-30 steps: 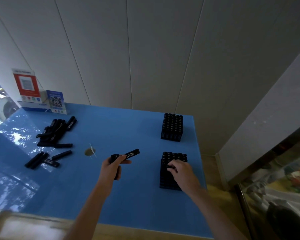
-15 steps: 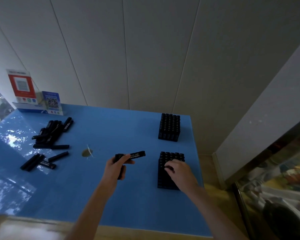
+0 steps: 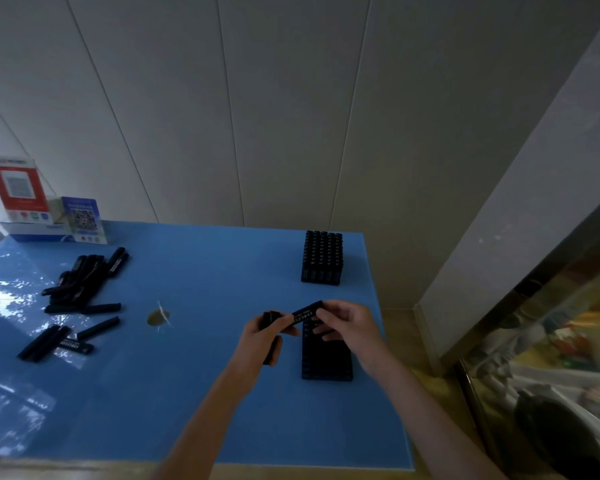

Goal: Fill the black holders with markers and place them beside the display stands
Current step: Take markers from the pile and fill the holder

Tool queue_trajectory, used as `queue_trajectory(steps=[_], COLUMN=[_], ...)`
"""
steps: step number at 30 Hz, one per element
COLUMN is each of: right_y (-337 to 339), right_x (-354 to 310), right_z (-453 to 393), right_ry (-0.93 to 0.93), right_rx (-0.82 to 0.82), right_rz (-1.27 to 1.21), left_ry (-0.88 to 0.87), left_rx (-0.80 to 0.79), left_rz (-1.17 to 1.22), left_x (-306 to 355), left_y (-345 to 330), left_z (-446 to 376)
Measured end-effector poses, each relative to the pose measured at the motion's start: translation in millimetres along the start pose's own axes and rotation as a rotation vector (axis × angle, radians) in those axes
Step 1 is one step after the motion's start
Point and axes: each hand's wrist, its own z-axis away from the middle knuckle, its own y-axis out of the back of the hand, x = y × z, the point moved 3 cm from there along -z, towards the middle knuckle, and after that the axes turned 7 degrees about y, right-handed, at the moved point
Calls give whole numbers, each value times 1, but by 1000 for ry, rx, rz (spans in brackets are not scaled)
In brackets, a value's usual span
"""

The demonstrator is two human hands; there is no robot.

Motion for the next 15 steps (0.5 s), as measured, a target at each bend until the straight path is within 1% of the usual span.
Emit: queue_trajectory(steps=[3,5,7,10,12,15], right_y=[8,17,26,37,41,42], right_x=[-2,-4,-3,6,14,26], right_z=[-1,-2,-3,-2,-1,-1], right_ry=[4,15,49,122,147,187], right_rx=[63,99,112,89,78,63], right_rz=[-57,-37,69,296,394,515], left_ry=[42,72,87,108,113,81], left_rx=[-20,-7,0,4,33,80], left_rz=[-25,-26,-15,17,36,-21], left_x=[-4,-5,-5,-6,-6,-6], left_y=[-1,4,12,25,33,44], left_z=[-3,-4,-5,-5,-4,-2])
